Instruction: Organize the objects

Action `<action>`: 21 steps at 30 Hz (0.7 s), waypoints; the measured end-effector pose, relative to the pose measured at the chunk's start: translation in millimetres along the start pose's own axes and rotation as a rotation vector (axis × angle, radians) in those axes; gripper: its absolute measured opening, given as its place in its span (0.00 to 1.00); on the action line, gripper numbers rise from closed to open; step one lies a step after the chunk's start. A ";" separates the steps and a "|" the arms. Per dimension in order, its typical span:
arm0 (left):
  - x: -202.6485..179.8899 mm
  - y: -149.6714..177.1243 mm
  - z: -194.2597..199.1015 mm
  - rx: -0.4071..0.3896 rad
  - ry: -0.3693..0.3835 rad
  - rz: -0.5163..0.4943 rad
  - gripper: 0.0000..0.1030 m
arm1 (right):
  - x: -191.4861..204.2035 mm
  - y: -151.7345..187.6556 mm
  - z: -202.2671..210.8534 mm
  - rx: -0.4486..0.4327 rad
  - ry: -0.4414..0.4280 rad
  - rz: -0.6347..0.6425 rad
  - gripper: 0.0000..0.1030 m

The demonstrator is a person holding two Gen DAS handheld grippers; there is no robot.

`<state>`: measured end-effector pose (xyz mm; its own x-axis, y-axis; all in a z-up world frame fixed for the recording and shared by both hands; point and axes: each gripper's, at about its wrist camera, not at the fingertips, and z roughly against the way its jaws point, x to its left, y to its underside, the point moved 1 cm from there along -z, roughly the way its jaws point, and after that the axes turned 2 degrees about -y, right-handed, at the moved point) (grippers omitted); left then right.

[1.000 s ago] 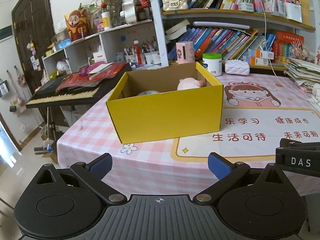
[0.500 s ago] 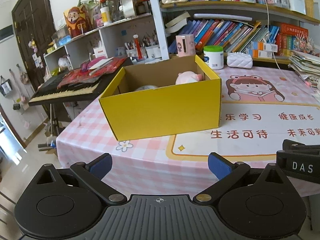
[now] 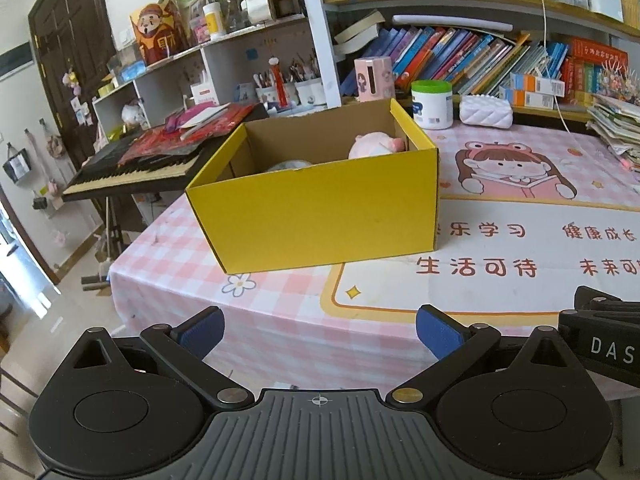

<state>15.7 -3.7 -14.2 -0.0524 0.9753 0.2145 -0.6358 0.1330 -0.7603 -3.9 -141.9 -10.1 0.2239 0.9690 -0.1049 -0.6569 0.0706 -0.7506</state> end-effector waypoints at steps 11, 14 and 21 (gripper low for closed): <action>-6.0 -1.4 0.0 -0.001 -0.002 -0.006 1.00 | -2.9 0.9 -0.1 0.005 0.013 -0.009 1.00; -5.9 -1.3 -0.1 0.004 0.000 -0.002 1.00 | -2.9 0.9 0.0 0.005 0.013 -0.009 1.00; -5.2 0.2 -1.4 0.019 -0.003 -0.001 1.00 | -1.8 1.5 0.5 0.005 0.010 -0.007 1.00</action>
<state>17.0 -8.6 -16.3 -0.0538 0.9748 0.2166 -0.6501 0.1305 -0.7486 -5.7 -143.4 -10.7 0.2361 0.9659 -0.1063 -0.6591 0.0788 -0.7479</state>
